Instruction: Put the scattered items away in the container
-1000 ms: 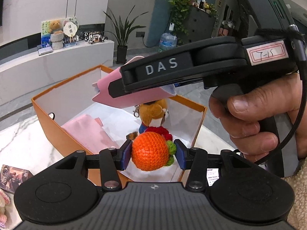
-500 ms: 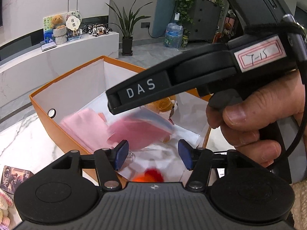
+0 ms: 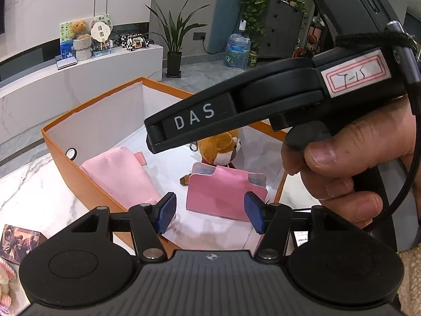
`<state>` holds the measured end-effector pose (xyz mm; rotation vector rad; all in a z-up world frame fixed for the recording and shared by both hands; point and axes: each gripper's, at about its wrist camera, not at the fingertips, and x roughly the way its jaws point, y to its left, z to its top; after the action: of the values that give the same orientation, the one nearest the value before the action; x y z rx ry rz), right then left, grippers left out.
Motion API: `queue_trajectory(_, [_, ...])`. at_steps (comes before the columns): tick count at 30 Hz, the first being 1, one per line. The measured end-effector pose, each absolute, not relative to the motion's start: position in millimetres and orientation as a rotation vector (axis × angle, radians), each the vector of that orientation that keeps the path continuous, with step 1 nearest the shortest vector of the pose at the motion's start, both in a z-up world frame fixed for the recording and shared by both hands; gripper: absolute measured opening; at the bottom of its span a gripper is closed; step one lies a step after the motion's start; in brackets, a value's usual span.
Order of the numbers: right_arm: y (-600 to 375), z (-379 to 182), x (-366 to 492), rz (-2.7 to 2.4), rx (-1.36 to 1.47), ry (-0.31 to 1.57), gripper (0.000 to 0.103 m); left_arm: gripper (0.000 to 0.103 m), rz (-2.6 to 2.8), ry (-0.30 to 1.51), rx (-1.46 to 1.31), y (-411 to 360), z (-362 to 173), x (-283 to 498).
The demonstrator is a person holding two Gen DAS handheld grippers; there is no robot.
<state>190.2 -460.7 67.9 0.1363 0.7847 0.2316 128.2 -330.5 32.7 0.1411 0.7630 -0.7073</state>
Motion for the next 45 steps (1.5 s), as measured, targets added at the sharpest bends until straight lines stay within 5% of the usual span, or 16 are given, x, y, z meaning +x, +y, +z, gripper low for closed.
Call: queue_trajectory(45, [-361.3, 106.7, 175.5, 0.369, 0.024, 0.705, 0.073, 0.067, -0.522, 0.688, 0.012, -199.5, 75.7, 114.2])
